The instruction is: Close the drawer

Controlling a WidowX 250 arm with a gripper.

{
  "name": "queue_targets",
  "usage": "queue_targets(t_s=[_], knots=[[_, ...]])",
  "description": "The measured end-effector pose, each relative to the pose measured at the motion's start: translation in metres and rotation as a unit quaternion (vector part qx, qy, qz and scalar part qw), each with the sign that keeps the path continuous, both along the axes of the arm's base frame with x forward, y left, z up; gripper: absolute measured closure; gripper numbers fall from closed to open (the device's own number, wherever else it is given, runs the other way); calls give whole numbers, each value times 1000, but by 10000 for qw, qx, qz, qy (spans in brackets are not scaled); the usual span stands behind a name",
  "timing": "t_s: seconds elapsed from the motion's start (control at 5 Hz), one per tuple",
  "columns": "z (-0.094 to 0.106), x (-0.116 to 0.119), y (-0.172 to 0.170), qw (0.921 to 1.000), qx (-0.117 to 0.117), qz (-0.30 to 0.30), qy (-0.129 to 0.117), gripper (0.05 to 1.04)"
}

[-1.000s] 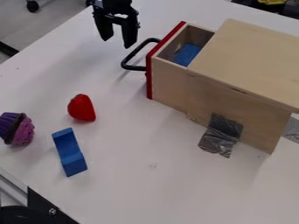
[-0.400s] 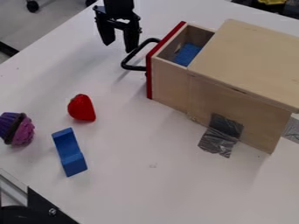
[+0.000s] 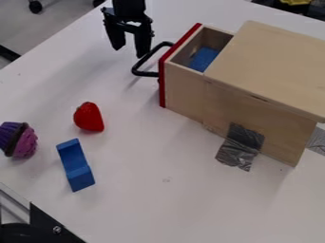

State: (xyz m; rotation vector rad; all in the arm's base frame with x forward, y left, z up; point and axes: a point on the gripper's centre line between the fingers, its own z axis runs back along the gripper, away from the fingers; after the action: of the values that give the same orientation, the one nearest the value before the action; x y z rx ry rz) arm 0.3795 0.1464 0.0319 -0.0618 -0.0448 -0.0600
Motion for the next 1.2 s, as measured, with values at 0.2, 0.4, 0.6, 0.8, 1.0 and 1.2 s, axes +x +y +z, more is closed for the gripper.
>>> queue_targets(t_s=[0.2, 0.4, 0.6, 0.8, 1.0, 1.2], knots=[[-2, -3, -3, 9999, -54, -54, 72, 87], [-4, -4, -7, 9999, -128, -46, 56, 87], [1, -4, -13, 9998, -172, -84, 3, 87], [-1, 0, -36, 9991, -291, -295, 25, 87], [-1, 2, -49, 9984, -381, -413, 15, 87], [0, 2, -52, 9982, -456, -396, 27, 87]])
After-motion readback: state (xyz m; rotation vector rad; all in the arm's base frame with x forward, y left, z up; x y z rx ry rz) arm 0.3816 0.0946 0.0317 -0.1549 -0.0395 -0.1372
